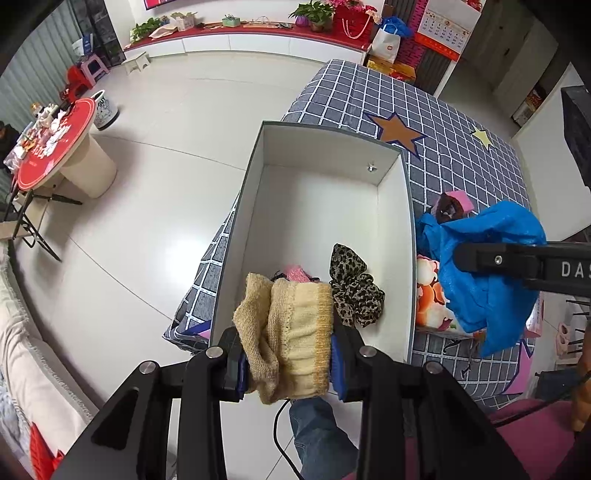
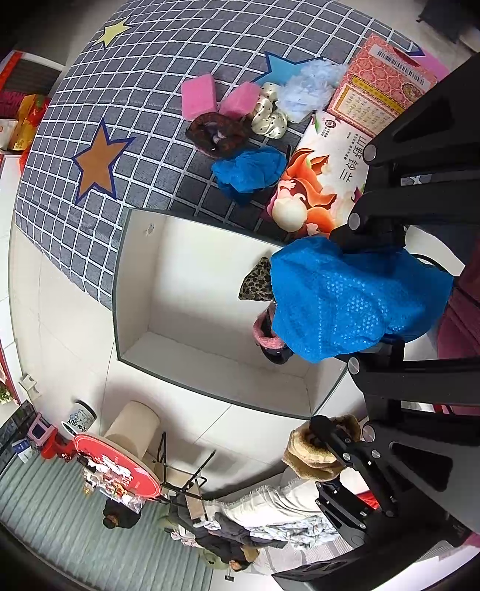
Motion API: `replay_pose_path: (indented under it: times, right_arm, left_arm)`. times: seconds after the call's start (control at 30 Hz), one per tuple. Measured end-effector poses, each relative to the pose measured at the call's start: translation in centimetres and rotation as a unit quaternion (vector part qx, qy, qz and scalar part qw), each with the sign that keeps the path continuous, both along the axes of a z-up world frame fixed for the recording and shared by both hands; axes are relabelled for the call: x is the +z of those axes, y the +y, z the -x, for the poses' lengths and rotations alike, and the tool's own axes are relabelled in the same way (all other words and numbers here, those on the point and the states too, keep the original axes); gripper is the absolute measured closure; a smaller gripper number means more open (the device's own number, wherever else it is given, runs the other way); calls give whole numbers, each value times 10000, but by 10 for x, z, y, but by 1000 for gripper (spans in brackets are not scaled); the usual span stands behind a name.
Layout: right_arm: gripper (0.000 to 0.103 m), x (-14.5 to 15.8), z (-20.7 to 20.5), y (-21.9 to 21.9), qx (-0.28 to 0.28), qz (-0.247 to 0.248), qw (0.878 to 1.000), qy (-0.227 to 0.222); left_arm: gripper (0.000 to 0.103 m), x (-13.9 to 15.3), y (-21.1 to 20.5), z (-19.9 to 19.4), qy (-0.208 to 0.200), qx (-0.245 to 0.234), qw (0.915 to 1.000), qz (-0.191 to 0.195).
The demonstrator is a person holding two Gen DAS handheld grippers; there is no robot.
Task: Organize soft objects
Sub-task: 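Open both tools to drop the blue hat and beige item into the box, then move both tools back to the remaining pile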
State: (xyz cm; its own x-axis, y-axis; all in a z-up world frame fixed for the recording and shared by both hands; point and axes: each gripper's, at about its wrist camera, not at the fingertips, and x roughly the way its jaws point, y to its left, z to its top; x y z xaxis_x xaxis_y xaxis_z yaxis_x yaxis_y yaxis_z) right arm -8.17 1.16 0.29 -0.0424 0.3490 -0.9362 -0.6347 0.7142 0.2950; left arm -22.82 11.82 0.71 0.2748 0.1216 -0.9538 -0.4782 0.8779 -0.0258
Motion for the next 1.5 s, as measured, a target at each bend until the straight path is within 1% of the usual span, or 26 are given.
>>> replay_pose_path:
  times: [0.17, 0.37, 0.47, 0.57, 0.63, 0.67, 0.7, 0.73, 0.77, 0.8, 0.87, 0.9, 0.93, 1.0, 1.1, 1.17, 1.23, 1.3, 1.37, 1.43, 1.47, 1.5]
  right_arm:
    - [72, -4, -3, 3, -16, -28, 9999, 119]
    - [72, -4, -7, 9, -7, -32, 9999, 130]
    - [72, -3, -11, 15, 19, -31, 9999, 100]
    - [72, 1, -16, 27, 58, -47, 10000, -3]
    - [72, 4, -18, 33, 67, -94, 9999, -27]
    - [70, 5, -19, 37, 72, -104, 9999, -36]
    - [58, 6, -19, 40, 80, -111, 9999, -23]
    - [34, 6, -20, 42, 65, -119, 9999, -8]
    - [22, 7, -21, 42, 15, -177, 9998, 6]
    - [15, 8, -22, 40, -39, -264, 9996, 18]
    - [15, 10, -25, 35, -178, -387, 9991, 86]
    - [15, 10, -28, 33, -226, -386, 9989, 121]
    - [15, 11, -31, 30, -290, -373, 9988, 150]
    - [15, 12, -40, 17, -507, -383, 9978, 214]
    - [15, 18, -58, -15, -921, -424, 9945, 251]
    - [15, 22, -70, -37, -1185, -421, 9918, 244]
    - [15, 27, -84, -64, -1485, -366, 9880, 217]
    - [15, 30, -100, -97, -1849, -244, 9823, 160]
    - [15, 29, -114, -128, -2210, -122, 9751, 135]
    - [15, 25, -125, -157, -2501, -18, 9680, 192]
    - [15, 22, -128, -170, -2640, 18, 9642, 242]
    - [15, 18, -130, -181, -2747, 38, 9611, 290]
  left_arm:
    - [66, -6, -1, -7, 103, -100, 9999, 48]
    - [66, -5, 1, -18, 113, -241, 9996, -36]
    - [66, -3, 2, -26, 110, -305, 9994, -140]
    - [57, -1, 4, -32, 67, -300, 9993, -197]
    - [43, 1, 6, -35, 20, -259, 9994, -240]
    - [39, 2, 7, -35, -27, -253, 9994, -252]
    - [32, 4, 8, -35, -110, -257, 9993, -258]
    - [22, 4, 8, -35, -150, -268, 9992, -238]
    - [18, 4, 10, -37, -170, -265, 9993, -204]
    - [15, 3, 12, -38, -173, -224, 9995, -121]
    - [13, 0, 15, -38, -255, -170, 9994, 148]
    - [9, -2, 19, -38, -302, -79, 9989, 341]
    - [5, -3, 20, -38, -327, -30, 9985, 444]
    - [0, -3, 24, -39, -457, 96, 9962, 733]
    - [0, 1, 26, -49, -530, 134, 9943, 912]
    - [0, 4, 23, -60, -512, 14, 9941, 960]
    - [0, 8, 12, -75, -449, -243, 9951, 850]
    - [0, 12, -5, -92, -381, -636, 9950, 662]
    - [0, 14, -25, -110, -323, -1014, 9930, 503]
    - [0, 12, -49, -133, -226, -1402, 9891, 384]
    - [0, 10, -56, -140, -194, -1510, 9877, 347]
    - [0, 7, -69, -153, -127, -1707, 9848, 292]
